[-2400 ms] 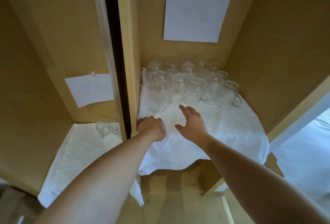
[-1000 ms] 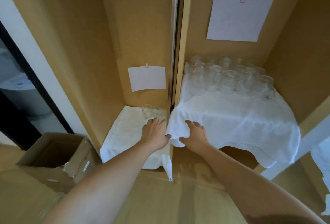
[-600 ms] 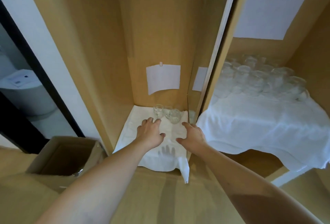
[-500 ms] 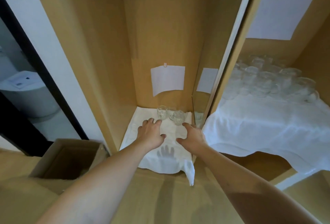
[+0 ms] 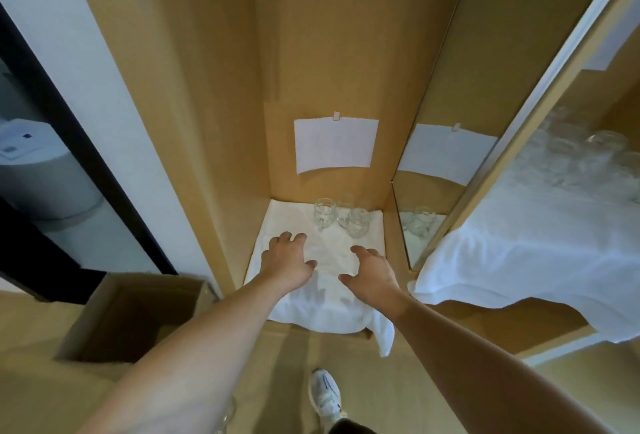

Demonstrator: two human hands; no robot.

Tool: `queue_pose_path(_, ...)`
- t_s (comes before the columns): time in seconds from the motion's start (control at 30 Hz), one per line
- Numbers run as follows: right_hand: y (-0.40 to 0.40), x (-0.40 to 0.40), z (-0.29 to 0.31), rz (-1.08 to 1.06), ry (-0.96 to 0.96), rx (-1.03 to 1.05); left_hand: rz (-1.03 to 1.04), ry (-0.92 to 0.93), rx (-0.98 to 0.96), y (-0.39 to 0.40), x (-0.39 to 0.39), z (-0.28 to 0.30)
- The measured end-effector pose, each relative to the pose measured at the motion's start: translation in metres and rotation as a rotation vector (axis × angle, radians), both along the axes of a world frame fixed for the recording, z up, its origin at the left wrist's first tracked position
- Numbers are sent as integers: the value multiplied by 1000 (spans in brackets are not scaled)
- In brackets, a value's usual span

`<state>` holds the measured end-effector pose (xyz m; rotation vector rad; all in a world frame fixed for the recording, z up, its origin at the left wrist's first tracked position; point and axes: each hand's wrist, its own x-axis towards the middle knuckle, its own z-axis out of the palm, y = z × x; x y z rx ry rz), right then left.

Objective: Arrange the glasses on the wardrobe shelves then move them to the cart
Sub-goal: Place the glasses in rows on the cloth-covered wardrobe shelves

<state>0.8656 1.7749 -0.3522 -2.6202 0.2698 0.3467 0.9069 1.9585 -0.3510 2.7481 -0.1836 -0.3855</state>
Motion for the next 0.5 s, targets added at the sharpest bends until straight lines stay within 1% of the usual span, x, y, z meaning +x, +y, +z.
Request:
queue_pose_path(0.23, 17, 66, -29, -40, 49, 16, 49, 63, -52, 8, 47, -25)
queue_pose_path(0.37, 21, 115, -50, -41, 88, 50, 66, 95, -26, 10, 92, -38)
queue_pose_path(0.5, 15, 164, -74, -32, 117, 0, 75, 136, -33, 5, 147, -56)
